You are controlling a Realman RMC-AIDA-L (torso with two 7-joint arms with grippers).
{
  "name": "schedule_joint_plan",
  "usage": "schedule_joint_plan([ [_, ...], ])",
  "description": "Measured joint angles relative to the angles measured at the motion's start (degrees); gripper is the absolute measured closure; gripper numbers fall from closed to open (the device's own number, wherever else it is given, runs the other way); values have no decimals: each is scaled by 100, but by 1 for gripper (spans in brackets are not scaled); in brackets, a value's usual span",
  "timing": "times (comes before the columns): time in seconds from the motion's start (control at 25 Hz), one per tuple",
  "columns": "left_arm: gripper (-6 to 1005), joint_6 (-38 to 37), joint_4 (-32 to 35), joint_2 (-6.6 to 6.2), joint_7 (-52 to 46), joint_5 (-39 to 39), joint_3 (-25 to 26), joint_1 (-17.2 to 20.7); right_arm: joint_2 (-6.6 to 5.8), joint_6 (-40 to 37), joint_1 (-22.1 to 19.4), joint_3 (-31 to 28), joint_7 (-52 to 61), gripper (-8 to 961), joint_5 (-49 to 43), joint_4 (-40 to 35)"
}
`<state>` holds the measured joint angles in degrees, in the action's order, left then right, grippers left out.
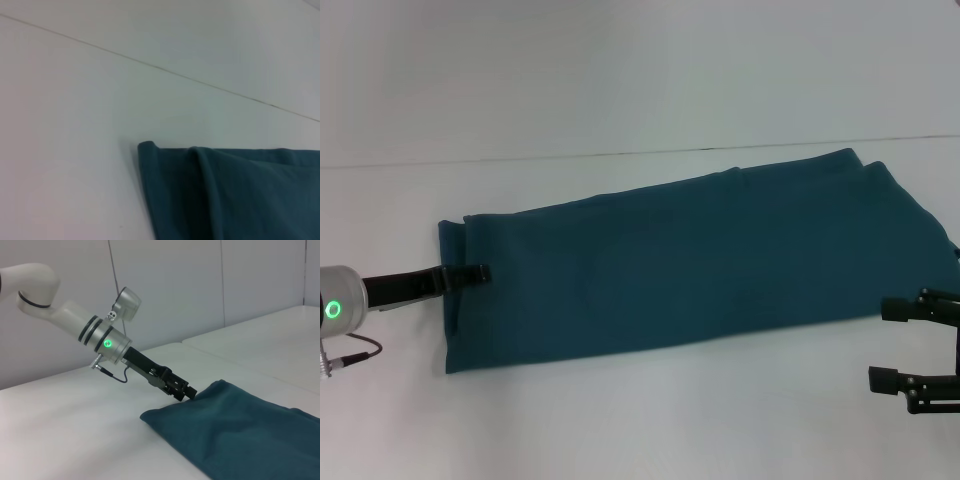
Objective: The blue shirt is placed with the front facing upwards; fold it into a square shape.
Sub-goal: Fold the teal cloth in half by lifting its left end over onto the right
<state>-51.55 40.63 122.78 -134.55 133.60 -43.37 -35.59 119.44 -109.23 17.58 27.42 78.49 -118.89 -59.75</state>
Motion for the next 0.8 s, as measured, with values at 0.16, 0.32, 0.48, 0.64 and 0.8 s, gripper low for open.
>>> schedule_joint_plan([
  [0.16, 117, 4, -16, -6, -7, 0, 11, 13, 0, -1, 7, 0, 0, 36, -3, 0],
  [0.32, 116, 1, -54, -8, -6, 0, -9, 15, 0, -2, 21, 0, 0, 36, -3, -1],
  [0.48, 116, -41, -71, -9, -6, -1, -13, 17, 0, -2, 32, 0, 0, 36, -3, -1],
  [0.64, 117, -82, -78, -5, -9, -1, -12, 14, 0, 0, 39, 0, 0, 37, -3, -1],
  [0.8, 117, -194, -162, -2, -10, -2, -13, -68, 0, 15, 42, 0, -3, 37, -4, -1],
])
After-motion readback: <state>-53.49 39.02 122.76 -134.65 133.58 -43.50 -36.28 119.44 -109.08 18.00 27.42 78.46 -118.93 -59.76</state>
